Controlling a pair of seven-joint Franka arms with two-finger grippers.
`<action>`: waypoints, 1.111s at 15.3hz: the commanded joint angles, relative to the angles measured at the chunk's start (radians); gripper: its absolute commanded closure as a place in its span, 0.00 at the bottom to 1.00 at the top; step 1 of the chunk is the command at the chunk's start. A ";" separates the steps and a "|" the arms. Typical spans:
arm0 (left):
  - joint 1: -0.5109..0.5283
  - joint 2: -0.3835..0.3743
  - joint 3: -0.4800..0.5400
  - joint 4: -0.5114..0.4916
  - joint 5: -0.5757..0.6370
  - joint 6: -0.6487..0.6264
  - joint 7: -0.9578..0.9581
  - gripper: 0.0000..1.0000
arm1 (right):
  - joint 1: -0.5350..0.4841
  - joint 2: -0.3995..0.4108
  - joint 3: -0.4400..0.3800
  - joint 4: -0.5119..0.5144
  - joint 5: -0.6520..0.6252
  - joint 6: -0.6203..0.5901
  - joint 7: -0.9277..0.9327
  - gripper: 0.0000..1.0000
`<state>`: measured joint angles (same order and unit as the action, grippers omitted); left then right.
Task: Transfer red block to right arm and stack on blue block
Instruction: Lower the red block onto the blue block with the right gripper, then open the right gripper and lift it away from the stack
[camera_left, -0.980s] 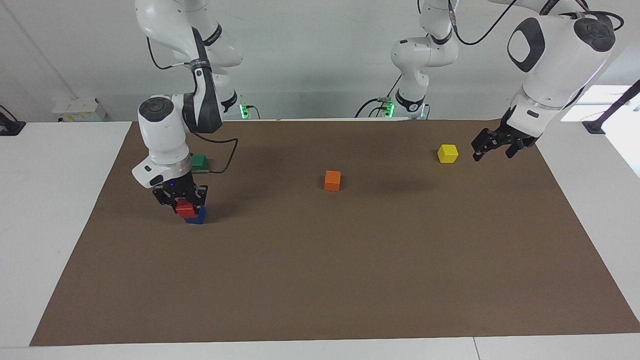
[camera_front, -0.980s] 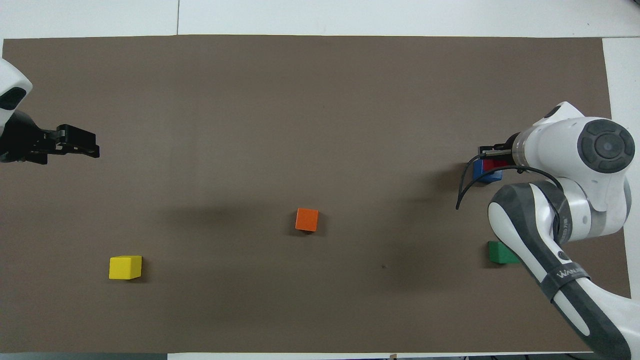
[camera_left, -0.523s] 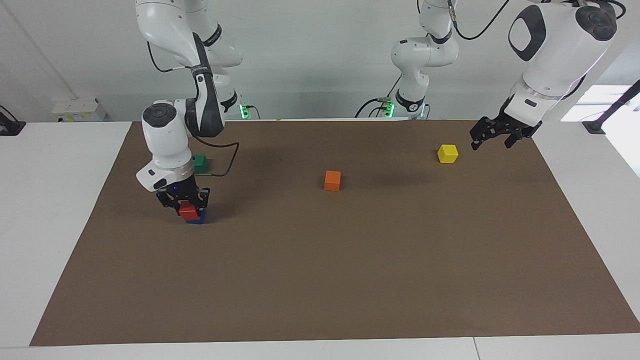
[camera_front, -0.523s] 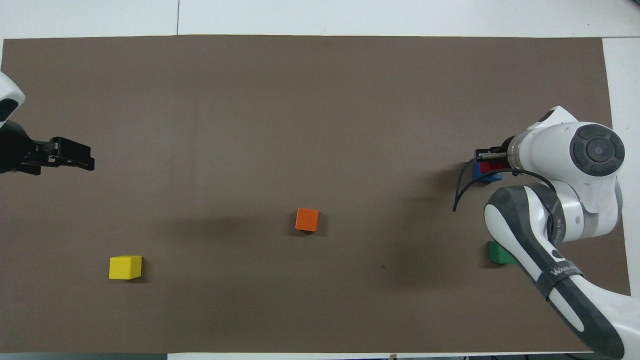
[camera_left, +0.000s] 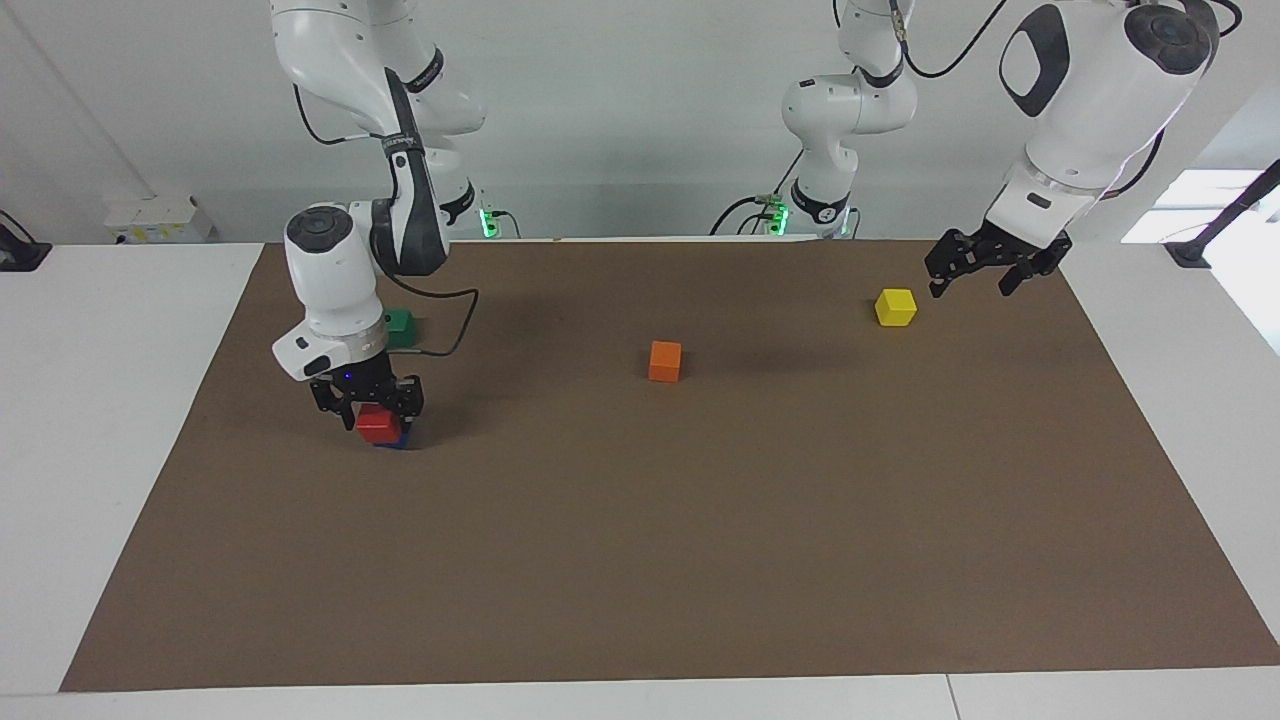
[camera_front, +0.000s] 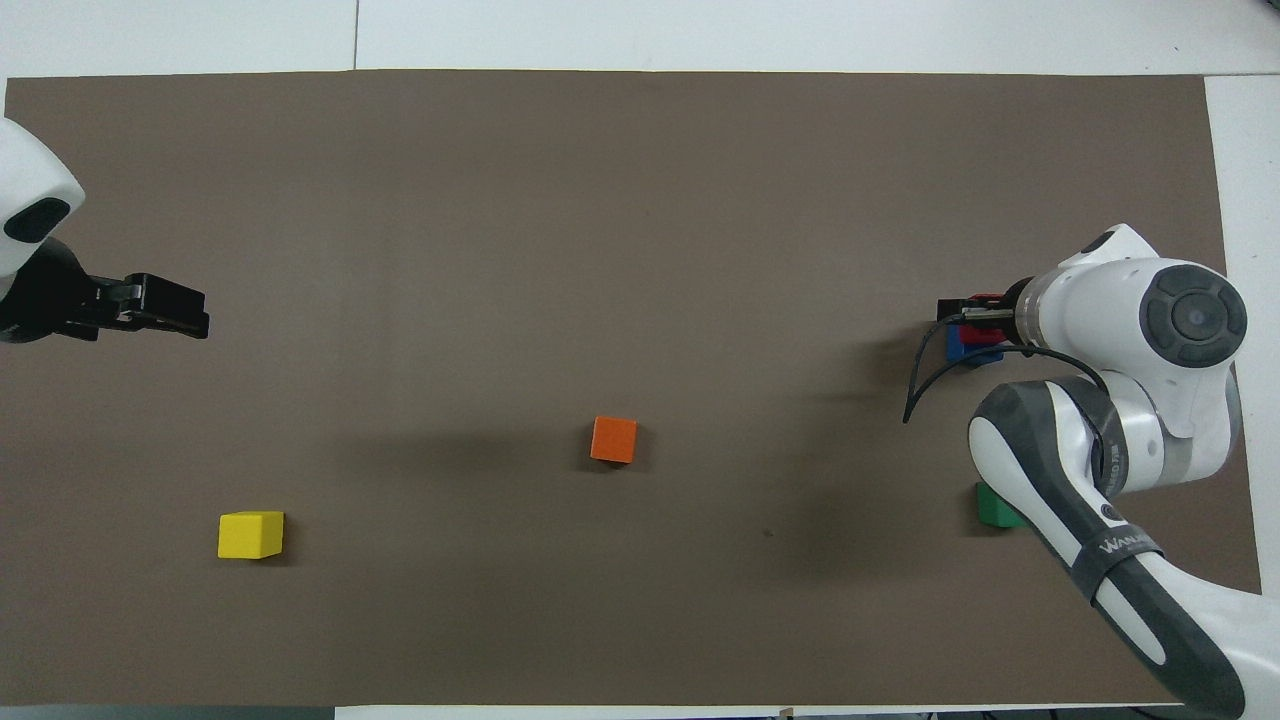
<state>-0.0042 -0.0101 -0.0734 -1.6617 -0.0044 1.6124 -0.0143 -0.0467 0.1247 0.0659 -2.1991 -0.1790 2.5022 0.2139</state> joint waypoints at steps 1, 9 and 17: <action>0.001 -0.004 0.007 0.010 0.018 -0.019 0.005 0.00 | -0.013 -0.016 0.009 0.025 -0.013 -0.075 0.028 0.00; 0.001 -0.005 0.009 0.002 0.015 -0.019 0.004 0.00 | -0.007 -0.045 0.009 0.303 0.089 -0.471 -0.211 0.00; 0.000 -0.004 0.006 0.010 0.009 -0.025 -0.042 0.00 | -0.013 -0.102 0.000 0.521 0.136 -0.849 -0.315 0.00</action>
<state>-0.0038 -0.0107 -0.0675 -1.6612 -0.0041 1.6068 -0.0390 -0.0465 0.0443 0.0654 -1.7218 -0.0622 1.7501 -0.0606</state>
